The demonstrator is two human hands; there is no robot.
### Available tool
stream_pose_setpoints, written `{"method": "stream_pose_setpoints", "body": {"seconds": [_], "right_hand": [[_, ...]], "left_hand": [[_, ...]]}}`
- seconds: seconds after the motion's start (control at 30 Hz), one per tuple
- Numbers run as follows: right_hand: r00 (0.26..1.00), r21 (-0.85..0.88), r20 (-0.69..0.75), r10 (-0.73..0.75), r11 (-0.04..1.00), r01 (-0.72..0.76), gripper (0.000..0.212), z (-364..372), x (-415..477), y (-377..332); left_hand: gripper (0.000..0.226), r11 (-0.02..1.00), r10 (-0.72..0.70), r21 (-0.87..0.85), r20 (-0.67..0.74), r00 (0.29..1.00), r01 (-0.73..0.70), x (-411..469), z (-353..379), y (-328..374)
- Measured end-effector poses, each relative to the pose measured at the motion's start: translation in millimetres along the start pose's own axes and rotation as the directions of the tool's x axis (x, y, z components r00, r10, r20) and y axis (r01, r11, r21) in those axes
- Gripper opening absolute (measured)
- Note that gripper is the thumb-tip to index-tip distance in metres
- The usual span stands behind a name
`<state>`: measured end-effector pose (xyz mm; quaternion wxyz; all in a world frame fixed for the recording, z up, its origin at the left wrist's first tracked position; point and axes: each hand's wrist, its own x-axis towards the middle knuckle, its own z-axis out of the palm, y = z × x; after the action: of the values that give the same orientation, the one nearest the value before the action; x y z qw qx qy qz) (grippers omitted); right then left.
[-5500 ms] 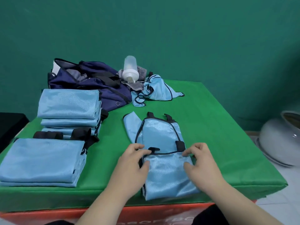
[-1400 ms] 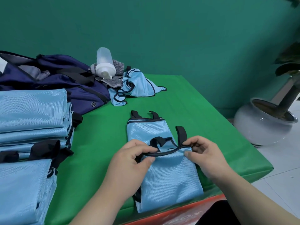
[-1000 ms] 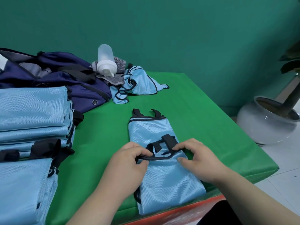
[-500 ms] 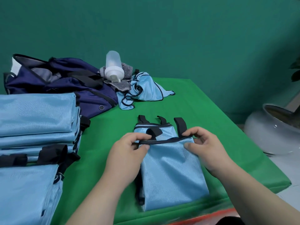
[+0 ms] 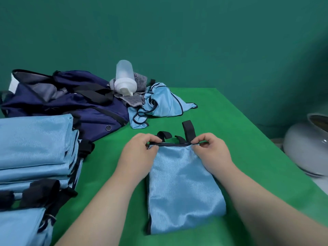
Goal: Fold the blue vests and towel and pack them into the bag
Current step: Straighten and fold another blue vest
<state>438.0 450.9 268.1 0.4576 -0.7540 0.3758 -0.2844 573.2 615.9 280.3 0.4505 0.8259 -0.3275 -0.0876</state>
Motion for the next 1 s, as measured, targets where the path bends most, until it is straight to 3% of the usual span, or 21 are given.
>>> {"method": "stream_pose_setpoints", "body": {"seconds": [0.17,0.3,0.57,0.63,0.7,0.77,0.83,0.93,1.0], "right_hand": [[0.987,-0.239,0.063,-0.145,0.958,0.156,0.026,13.2,12.6,19.6],[0.989,-0.175,0.052,-0.135,0.974,0.142,0.020,10.0,15.6,26.1],[0.963,-0.076,0.253,-0.096,0.990,0.119,0.033,-6.3,11.3,14.8],[0.950,-0.070,0.286,-0.128,0.986,0.154,0.035,-16.2,1.2,13.1],[0.914,-0.150,0.362,-0.181,0.957,0.249,0.041,-19.7,-11.9,13.1],[0.853,-0.307,0.474,-0.217,0.868,0.391,0.057,-16.6,-22.7,16.5],[0.788,-0.459,0.595,-0.155,0.740,0.492,0.067,-14.1,-28.9,20.1],[0.731,-0.595,0.679,-0.068,0.532,0.602,0.078,-19.7,-31.0,25.5],[0.723,-0.613,0.689,-0.046,0.493,0.617,0.084,-23.9,-29.3,27.3]], "left_hand": [[0.020,0.997,0.073,0.036,-0.034,0.997,-0.072,7.1,20.1,-25.6],[0.013,0.993,0.104,0.069,-0.061,0.993,-0.099,8.1,27.5,-35.7],[0.020,0.985,0.142,0.112,-0.106,0.984,-0.130,0.1,19.8,-31.0],[0.024,0.959,0.236,0.163,-0.019,0.972,-0.230,-10.1,10.7,-21.4],[0.035,0.911,0.290,0.256,0.162,0.943,-0.324,-19.1,6.8,-10.5],[0.052,0.834,0.237,0.395,0.374,0.897,-0.385,-26.4,10.9,-6.2],[0.069,0.756,0.120,0.498,0.531,0.838,-0.424,-34.1,16.6,-9.4],[0.091,0.688,0.012,0.565,0.619,0.785,-0.456,-39.7,18.9,-19.6],[0.092,0.653,0.012,0.589,0.620,0.784,-0.476,-38.2,17.5,-24.5]]}}
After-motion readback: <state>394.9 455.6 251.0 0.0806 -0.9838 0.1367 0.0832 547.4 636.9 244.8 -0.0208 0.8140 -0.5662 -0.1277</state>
